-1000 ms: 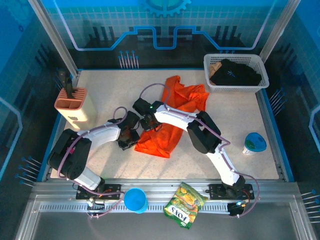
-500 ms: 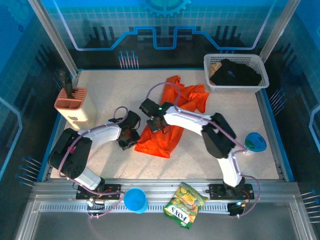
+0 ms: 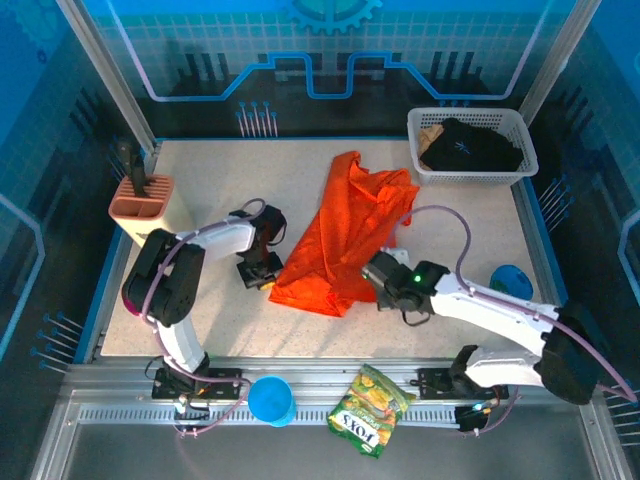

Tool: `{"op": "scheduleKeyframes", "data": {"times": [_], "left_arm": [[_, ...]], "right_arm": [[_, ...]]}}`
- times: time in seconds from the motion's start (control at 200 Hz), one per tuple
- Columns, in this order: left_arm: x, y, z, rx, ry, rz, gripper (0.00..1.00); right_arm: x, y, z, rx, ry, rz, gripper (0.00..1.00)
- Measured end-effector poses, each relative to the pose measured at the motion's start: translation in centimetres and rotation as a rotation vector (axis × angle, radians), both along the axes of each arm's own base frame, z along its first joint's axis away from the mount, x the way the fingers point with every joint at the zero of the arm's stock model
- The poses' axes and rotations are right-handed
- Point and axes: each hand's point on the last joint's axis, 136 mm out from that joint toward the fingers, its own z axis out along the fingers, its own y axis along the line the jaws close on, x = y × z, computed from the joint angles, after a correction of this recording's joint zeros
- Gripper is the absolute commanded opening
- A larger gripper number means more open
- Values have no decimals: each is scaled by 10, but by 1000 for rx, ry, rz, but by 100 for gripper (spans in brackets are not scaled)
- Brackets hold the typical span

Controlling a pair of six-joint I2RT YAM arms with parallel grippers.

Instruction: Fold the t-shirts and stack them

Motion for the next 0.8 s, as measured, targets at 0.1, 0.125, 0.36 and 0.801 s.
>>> {"op": "scheduleKeyframes", "data": {"times": [0.1,0.125,0.36,0.801], "left_arm": [[86,10,24,25,-218,25,0],[104,14,33,31,-265,34,0],[172,31,85,87,-461,52,0],[53,-38,53,1,-272,-239,58]], "right_arm": [[-18,-6,1,23,14,-10,0],[-22,-7,0,25,24,-12,0],[-45,-28,-24,-70,136,-48,0],[-26,-56,-7,-11,105,-194,87]]}}
